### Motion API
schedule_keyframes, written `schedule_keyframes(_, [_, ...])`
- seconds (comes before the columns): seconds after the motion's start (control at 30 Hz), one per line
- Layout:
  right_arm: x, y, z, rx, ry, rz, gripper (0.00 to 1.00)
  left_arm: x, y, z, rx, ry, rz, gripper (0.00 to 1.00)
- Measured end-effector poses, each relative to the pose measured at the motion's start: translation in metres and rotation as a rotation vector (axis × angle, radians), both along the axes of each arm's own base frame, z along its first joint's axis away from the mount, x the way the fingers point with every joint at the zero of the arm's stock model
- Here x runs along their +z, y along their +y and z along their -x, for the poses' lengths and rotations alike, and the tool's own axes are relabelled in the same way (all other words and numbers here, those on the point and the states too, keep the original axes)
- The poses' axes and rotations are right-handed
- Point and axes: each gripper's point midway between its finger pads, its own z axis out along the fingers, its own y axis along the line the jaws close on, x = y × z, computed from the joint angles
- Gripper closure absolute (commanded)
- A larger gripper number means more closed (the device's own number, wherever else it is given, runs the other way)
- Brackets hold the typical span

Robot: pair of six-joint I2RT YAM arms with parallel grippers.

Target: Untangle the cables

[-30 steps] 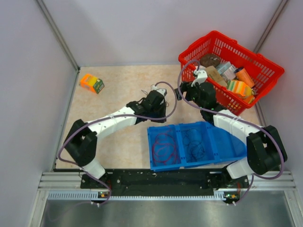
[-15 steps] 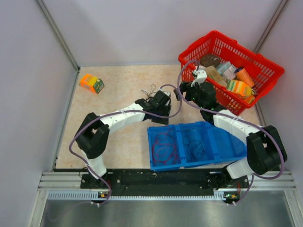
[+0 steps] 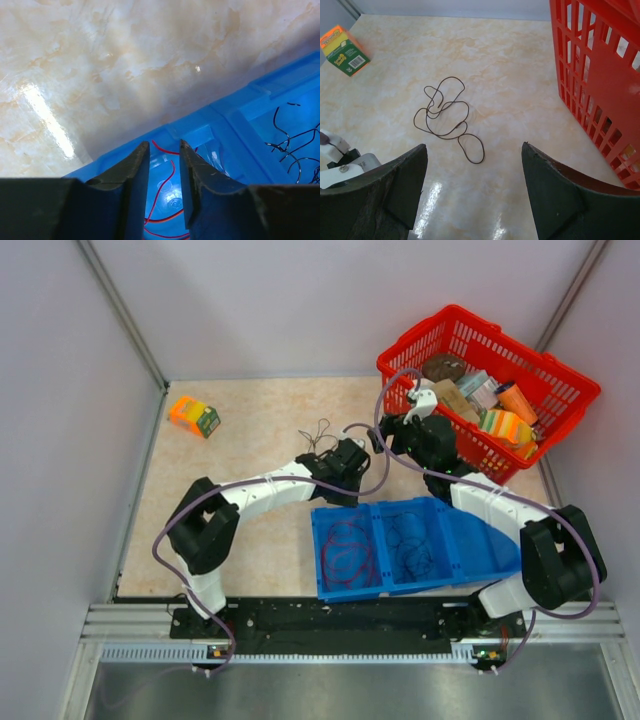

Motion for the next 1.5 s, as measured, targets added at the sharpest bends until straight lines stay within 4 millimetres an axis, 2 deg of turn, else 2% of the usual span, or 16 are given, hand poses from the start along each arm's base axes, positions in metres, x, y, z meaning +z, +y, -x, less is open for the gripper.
schedule_keyframes(0.33, [0.000,0.000,0.000,0.000,-0.001,0.000,0.25,0.002,-0.004,0.002,-0.005,-0.026,-0.013,1.00])
schedule_keyframes(0.57, [0.000,0.000,0.000,0.000,-0.001,0.001,0.25,0.003,0.003,0.008,-0.030,-0.060,-0.036,1.00])
schedule_keyframes(0.77, [0.000,0.000,0.000,0.000,-0.001,0.001,0.25,0.002,0.000,0.038,-0.100,-0.051,-0.042,1.00])
schedule_keyframes(1.0, [0.000,0.000,0.000,0.000,-0.001,0.001,0.25,-0.001,0.010,0.067,-0.133,-0.015,-0.029,1.00])
schedule_keyframes(1.03, [0.000,0.000,0.000,0.000,-0.001,0.001,0.25,-0.001,0.011,0.070,-0.131,-0.006,-0.023,0.98])
schedule_keyframes(1.13, [0.000,0.000,0.000,0.000,-0.001,0.001,0.25,-0.001,0.015,0.075,-0.124,0.003,-0.015,0.66])
schedule_keyframes(1.17, [0.000,0.000,0.000,0.000,-0.001,0.000,0.25,0.001,0.015,0.075,-0.119,0.003,-0.009,0.61])
schedule_keyframes(1.23, [0.000,0.000,0.000,0.001,-0.001,0.000,0.25,0.006,0.011,0.072,-0.108,-0.008,0.014,0.57])
schedule_keyframes(1.3, [0.000,0.000,0.000,0.001,-0.001,0.000,0.25,0.010,0.007,0.069,-0.100,-0.019,0.033,0.60])
schedule_keyframes(1.37, [0.000,0.000,0.000,0.001,-0.001,0.000,0.25,0.015,0.004,0.065,-0.090,-0.030,0.044,0.59])
schedule_keyframes(1.5, [0.000,0.000,0.000,0.001,-0.001,0.000,0.25,0.036,-0.001,0.044,-0.061,-0.094,0.088,0.41])
